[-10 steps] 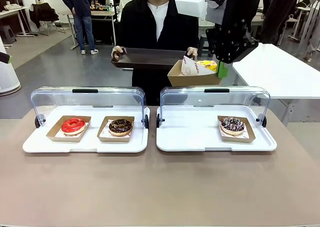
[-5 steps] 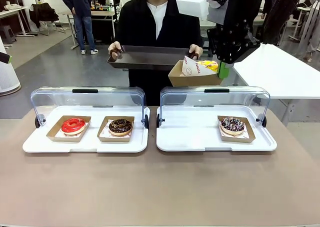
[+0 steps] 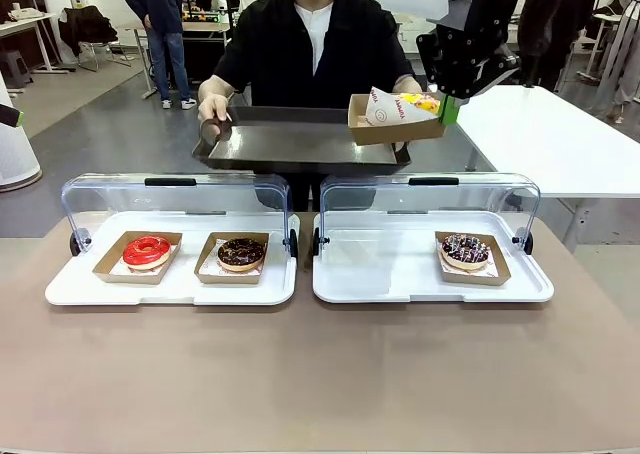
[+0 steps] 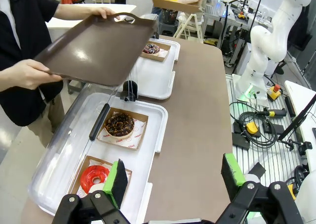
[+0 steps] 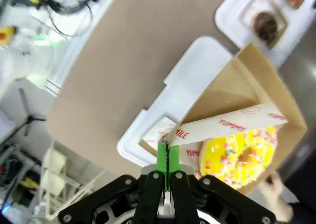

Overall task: Provide the desired donut to the person.
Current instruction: Pick up and lift the Paper togo box containing the Donut pointed at by the person, then place the picked Paper togo box onto the Handle tray extended by the person, then pick up and lift the Paper togo box containing the Donut pointed at by the person.

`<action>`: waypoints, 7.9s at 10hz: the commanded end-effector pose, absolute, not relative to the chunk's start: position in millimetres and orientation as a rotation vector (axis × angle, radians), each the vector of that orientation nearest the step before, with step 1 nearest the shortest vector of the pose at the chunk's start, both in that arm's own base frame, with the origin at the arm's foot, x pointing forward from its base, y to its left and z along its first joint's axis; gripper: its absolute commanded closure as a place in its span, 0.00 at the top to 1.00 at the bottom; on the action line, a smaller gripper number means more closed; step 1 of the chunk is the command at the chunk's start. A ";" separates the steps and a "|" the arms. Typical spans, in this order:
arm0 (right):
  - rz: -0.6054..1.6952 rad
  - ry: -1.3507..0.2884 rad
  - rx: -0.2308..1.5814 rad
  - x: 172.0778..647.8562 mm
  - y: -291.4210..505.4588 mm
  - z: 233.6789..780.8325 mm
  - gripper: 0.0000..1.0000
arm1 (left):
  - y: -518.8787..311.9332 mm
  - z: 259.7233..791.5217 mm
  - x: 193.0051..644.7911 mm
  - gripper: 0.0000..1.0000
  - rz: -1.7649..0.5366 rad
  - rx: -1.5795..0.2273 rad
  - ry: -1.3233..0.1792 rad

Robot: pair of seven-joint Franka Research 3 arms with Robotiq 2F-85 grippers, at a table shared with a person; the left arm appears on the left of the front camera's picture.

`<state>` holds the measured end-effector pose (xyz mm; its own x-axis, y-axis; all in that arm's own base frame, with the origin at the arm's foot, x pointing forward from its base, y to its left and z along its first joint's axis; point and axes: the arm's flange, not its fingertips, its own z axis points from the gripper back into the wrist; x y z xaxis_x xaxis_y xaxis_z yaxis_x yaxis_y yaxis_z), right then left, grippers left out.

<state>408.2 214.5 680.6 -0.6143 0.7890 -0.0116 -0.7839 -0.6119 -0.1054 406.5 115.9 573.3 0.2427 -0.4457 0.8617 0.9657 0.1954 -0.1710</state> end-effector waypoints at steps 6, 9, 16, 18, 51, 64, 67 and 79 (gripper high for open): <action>2.241 -0.117 -0.068 427.9 208.2 676.8 0.01 | 116.2 575.4 406.2 1.00 -1.139 -0.849 -0.782; 2.241 -0.117 -0.068 427.9 208.2 676.8 0.01 | 116.2 575.4 406.2 1.00 -1.139 -0.849 -0.782; 2.227 -0.228 -0.013 477.6 211.6 674.0 0.01 | 116.2 575.4 406.2 1.00 -1.139 -0.849 -0.782; 2.284 -0.271 0.033 509.9 216.8 656.7 0.01 | 116.2 575.4 406.2 1.00 -1.139 -0.849 -0.782; 1.775 -0.081 0.054 432.2 103.7 685.6 1.00 | 116.2 575.4 406.2 1.00 -1.139 -0.849 -0.782; 1.775 -0.081 0.054 432.2 103.7 685.6 1.00 | 116.2 575.4 406.2 1.00 -1.139 -0.849 -0.782; 1.775 -0.081 0.054 432.2 103.7 685.6 1.00 | 116.2 575.4 406.2 1.00 -1.139 -0.849 -0.782; 1.660 -0.587 0.485 457.3 -33.4 642.6 1.00 | 116.2 575.4 406.2 1.00 -1.139 -0.849 -0.782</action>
